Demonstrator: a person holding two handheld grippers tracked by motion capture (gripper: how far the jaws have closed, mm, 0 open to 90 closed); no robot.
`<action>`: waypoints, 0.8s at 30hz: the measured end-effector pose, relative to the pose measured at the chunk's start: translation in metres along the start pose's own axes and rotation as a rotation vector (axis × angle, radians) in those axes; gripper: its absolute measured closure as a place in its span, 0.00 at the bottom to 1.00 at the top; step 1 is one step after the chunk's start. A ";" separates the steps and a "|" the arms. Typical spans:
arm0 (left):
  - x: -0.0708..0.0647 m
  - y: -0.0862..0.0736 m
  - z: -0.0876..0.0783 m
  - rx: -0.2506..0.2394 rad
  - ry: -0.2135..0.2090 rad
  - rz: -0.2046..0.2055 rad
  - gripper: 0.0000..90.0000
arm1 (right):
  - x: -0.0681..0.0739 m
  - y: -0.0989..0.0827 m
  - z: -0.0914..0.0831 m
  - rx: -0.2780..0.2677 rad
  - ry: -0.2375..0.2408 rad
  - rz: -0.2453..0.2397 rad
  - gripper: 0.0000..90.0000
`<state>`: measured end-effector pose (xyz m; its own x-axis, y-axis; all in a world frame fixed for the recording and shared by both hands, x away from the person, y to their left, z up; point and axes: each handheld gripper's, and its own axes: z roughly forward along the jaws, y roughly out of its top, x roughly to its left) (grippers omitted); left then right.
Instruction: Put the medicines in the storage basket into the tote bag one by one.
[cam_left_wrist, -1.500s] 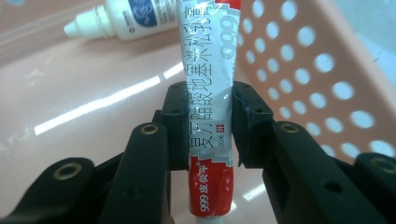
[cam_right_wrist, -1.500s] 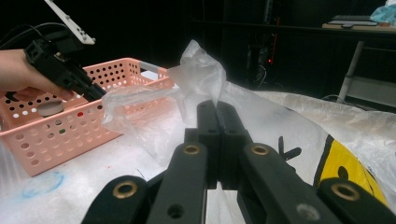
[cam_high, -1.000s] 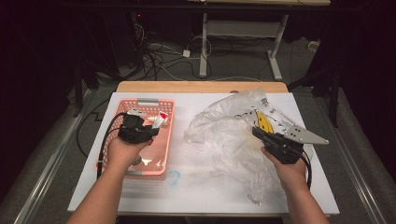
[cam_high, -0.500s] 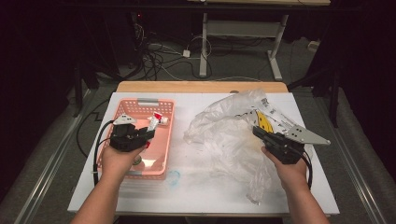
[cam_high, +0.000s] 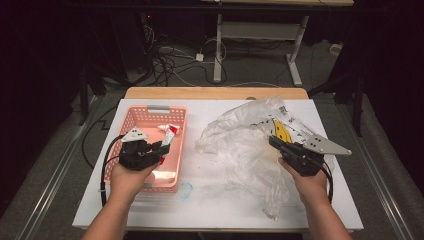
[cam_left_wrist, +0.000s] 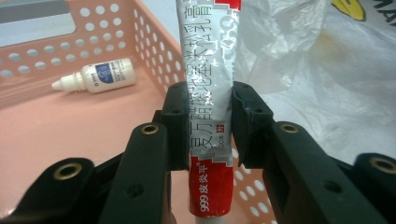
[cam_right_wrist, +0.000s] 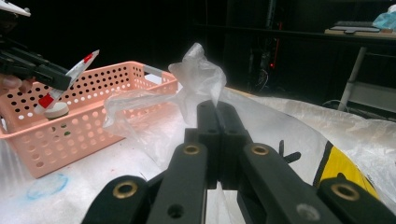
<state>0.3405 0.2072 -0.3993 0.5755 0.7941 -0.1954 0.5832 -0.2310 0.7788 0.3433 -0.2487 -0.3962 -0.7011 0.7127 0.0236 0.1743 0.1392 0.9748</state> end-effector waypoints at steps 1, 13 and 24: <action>-0.001 0.000 -0.001 -0.005 -0.004 -0.002 0.76 | 0.000 0.000 0.000 0.000 0.001 -0.001 1.00; -0.024 0.001 -0.004 -0.040 -0.052 0.026 0.76 | 0.000 0.002 -0.002 -0.013 -0.002 0.001 1.00; -0.065 0.006 0.001 -0.062 -0.135 0.092 0.76 | 0.001 0.003 -0.002 -0.011 0.000 -0.002 1.00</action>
<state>0.3069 0.1536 -0.3823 0.6992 0.6875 -0.1961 0.4899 -0.2609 0.8318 0.3418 -0.2486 -0.3931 -0.7015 0.7123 0.0219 0.1655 0.1330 0.9772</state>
